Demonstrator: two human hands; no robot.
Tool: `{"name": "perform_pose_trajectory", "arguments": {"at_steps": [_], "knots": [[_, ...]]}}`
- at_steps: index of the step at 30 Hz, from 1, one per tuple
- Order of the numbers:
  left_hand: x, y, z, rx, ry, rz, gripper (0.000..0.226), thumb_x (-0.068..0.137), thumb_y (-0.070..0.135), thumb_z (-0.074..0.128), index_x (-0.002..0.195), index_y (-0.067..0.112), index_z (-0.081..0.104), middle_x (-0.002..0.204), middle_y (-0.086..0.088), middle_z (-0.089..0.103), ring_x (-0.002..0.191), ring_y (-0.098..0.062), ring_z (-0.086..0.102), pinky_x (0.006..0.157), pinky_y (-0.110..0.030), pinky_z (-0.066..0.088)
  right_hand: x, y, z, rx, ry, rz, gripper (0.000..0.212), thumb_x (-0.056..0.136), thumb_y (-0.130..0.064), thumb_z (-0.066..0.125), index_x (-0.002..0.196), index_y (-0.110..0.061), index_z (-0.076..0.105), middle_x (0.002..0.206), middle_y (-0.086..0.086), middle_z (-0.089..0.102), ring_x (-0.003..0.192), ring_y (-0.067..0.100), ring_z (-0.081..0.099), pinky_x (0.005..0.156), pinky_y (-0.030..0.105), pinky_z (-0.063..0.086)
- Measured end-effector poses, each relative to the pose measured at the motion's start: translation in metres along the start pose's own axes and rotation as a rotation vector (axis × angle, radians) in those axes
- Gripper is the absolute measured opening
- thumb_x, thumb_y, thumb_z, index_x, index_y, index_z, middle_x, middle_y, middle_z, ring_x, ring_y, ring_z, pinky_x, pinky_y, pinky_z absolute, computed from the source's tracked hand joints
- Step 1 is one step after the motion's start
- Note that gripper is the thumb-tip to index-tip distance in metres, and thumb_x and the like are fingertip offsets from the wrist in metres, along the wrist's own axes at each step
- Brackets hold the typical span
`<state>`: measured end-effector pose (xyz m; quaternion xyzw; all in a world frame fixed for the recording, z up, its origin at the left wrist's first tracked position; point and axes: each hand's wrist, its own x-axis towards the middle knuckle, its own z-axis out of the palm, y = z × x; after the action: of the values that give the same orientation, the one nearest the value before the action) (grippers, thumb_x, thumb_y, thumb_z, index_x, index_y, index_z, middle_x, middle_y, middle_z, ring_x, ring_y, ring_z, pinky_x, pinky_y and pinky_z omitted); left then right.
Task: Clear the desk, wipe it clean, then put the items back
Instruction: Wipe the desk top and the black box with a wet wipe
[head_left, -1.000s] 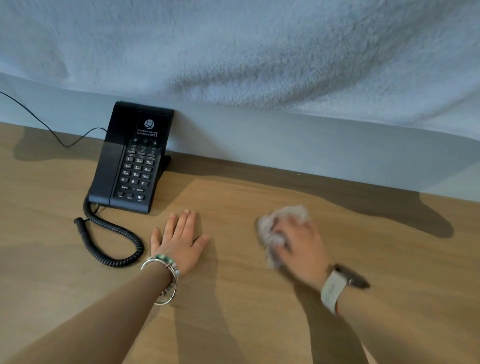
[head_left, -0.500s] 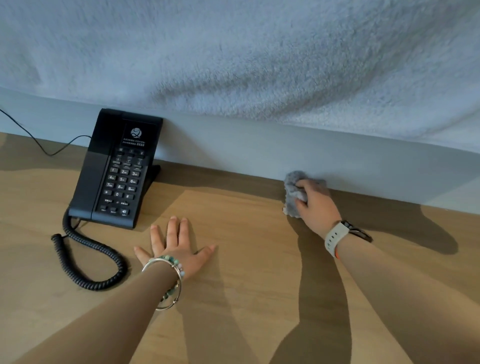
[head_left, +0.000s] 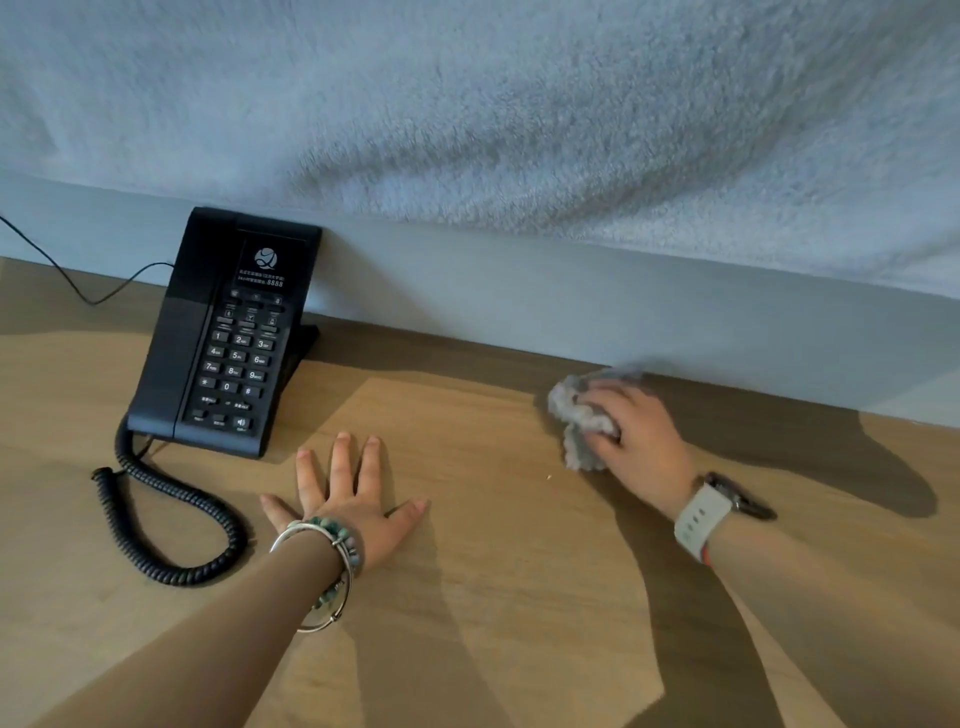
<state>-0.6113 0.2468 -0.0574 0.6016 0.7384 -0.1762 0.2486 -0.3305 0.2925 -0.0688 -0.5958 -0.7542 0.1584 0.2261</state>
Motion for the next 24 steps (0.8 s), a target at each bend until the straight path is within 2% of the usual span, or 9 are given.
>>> {"name": "perform_pose_trajectory", "arguments": {"at_steps": [3, 7, 9, 11, 13, 15, 17, 19, 24], "knots": [[-0.001, 0.001, 0.000, 0.010, 0.001, -0.009, 0.082, 0.085, 0.074, 0.019, 0.144, 0.035, -0.023, 0.151, 0.007, -0.032, 0.139, -0.031, -0.026, 0.110, -0.063, 0.000, 0.019, 0.011, -0.001, -0.231, -0.167, 0.298, 0.050, 0.092, -0.055, 0.039, 0.139, -0.038, 0.034, 0.153, -0.006, 0.025, 0.139, 0.023, 0.022, 0.114, 0.042, 0.018], [-0.002, 0.001, 0.000, 0.014, -0.001, -0.007, 0.082, 0.085, 0.074, 0.019, 0.144, 0.036, -0.023, 0.151, 0.007, -0.032, 0.140, -0.031, -0.026, 0.110, -0.062, 0.000, -0.016, -0.042, 0.023, -0.394, -0.335, -0.101, 0.078, 0.078, -0.079, 0.016, 0.146, -0.041, 0.019, 0.157, -0.009, 0.010, 0.145, 0.021, 0.007, 0.116, 0.046, 0.001], [-0.002, 0.000, 0.000, 0.014, 0.001, -0.002, 0.082, 0.085, 0.074, 0.019, 0.144, 0.035, -0.022, 0.151, 0.007, -0.031, 0.139, -0.031, -0.026, 0.110, -0.063, -0.001, -0.044, -0.054, 0.033, -0.222, -0.334, -0.238, 0.063, 0.084, -0.065, 0.030, 0.142, -0.039, 0.033, 0.152, -0.016, 0.017, 0.144, 0.012, 0.009, 0.115, 0.038, -0.002], [-0.002, 0.000, 0.000, 0.014, 0.003, 0.007, 0.082, 0.085, 0.074, 0.019, 0.144, 0.035, -0.023, 0.151, 0.007, -0.032, 0.139, -0.032, -0.027, 0.110, -0.063, -0.002, -0.056, -0.054, 0.024, 0.150, -0.340, -0.213, 0.038, 0.092, -0.033, 0.051, 0.130, -0.035, 0.051, 0.138, -0.022, 0.036, 0.133, -0.007, 0.027, 0.115, 0.022, 0.017], [-0.002, -0.001, 0.000, 0.009, 0.012, 0.016, 0.082, 0.085, 0.074, 0.019, 0.144, 0.035, -0.023, 0.151, 0.007, -0.032, 0.139, -0.032, -0.026, 0.110, -0.063, -0.002, -0.047, -0.046, 0.004, 0.393, -0.193, -0.089, 0.034, 0.091, -0.006, 0.057, 0.113, -0.032, 0.061, 0.117, -0.020, 0.058, 0.094, -0.022, 0.054, 0.084, 0.004, 0.042], [-0.002, -0.001, 0.001, 0.003, 0.022, 0.019, 0.082, 0.085, 0.074, 0.019, 0.144, 0.035, -0.023, 0.151, 0.007, -0.032, 0.139, -0.032, -0.026, 0.110, -0.064, -0.002, -0.024, -0.018, -0.018, 0.389, 0.127, 0.093, 0.031, 0.092, -0.002, 0.055, 0.110, -0.026, 0.064, 0.103, -0.007, 0.067, 0.070, -0.014, 0.059, 0.066, 0.005, 0.045], [-0.001, -0.001, 0.002, 0.010, 0.022, 0.018, 0.082, 0.085, 0.074, 0.019, 0.144, 0.035, -0.023, 0.151, 0.007, -0.032, 0.139, -0.032, -0.026, 0.110, -0.064, -0.002, -0.001, 0.019, -0.031, 0.221, 0.140, 0.238, 0.030, 0.095, -0.012, 0.051, 0.122, -0.021, 0.060, 0.121, 0.002, 0.062, 0.098, 0.001, 0.062, 0.091, 0.024, 0.048], [-0.001, -0.001, 0.003, 0.012, 0.021, 0.012, 0.082, 0.085, 0.075, 0.019, 0.144, 0.036, -0.023, 0.151, 0.007, -0.032, 0.139, -0.032, -0.026, 0.109, -0.064, -0.003, 0.003, 0.044, -0.026, -0.043, -0.068, 0.346, 0.035, 0.099, -0.025, 0.044, 0.133, -0.028, 0.049, 0.145, -0.003, 0.042, 0.132, 0.020, 0.040, 0.113, 0.042, 0.025], [-0.001, -0.002, 0.003, 0.018, 0.020, 0.013, 0.082, 0.085, 0.074, 0.019, 0.144, 0.036, -0.023, 0.151, 0.007, -0.033, 0.139, -0.032, -0.026, 0.109, -0.063, -0.002, -0.045, -0.013, 0.014, -0.194, -0.123, 0.104, 0.055, 0.089, -0.048, 0.019, 0.134, -0.037, 0.049, 0.147, -0.010, 0.038, 0.137, 0.017, 0.030, 0.109, 0.039, 0.018]]}}
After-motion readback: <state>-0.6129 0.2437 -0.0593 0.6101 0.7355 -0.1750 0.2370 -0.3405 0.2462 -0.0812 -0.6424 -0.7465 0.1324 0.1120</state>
